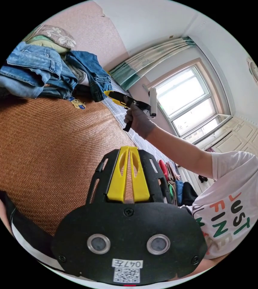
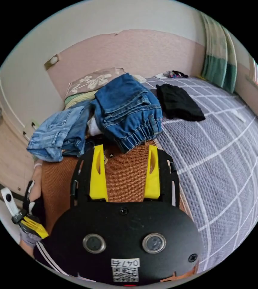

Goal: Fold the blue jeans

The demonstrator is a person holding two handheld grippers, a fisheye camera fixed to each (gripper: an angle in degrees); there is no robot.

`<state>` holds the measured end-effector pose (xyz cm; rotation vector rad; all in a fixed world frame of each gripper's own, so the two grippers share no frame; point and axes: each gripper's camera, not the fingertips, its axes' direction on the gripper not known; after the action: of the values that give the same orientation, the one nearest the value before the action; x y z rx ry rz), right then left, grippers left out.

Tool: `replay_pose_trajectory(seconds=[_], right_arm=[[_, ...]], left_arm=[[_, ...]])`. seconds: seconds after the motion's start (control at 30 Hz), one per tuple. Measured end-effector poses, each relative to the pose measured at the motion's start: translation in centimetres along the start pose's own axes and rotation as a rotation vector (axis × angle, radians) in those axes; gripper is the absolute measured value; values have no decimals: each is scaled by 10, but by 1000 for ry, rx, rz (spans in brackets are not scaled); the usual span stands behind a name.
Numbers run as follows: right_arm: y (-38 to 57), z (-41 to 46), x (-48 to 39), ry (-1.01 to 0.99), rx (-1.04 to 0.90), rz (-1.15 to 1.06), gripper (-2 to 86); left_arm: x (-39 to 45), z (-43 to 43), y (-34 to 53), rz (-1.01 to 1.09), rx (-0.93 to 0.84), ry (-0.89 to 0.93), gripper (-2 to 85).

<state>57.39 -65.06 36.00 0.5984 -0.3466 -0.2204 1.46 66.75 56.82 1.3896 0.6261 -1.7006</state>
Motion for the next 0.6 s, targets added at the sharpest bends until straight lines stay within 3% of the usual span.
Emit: replay_pose_trajectory(seconds=[0.1,0.23,0.37,0.5,0.6], right_arm=[[-14,35,18,-118,-22,143,145],[-30,67,21,-316,-52,206,27],[-33,46,-2,-434,-6,103,1],[-14,12,-36,-580,-79,-88,-1],[28,-1,-52,-628,-321,-259,2]], left_arm=[[1,-4,-9,-7,-18,8,-10],[2,-11,-21,-28,-21,15,-10],[7,-27,-34,-51,31,-22,-10],[28,-59,-38,-68,151,-275,-10],[51,-88,-35,-91,276,-468,-9]])
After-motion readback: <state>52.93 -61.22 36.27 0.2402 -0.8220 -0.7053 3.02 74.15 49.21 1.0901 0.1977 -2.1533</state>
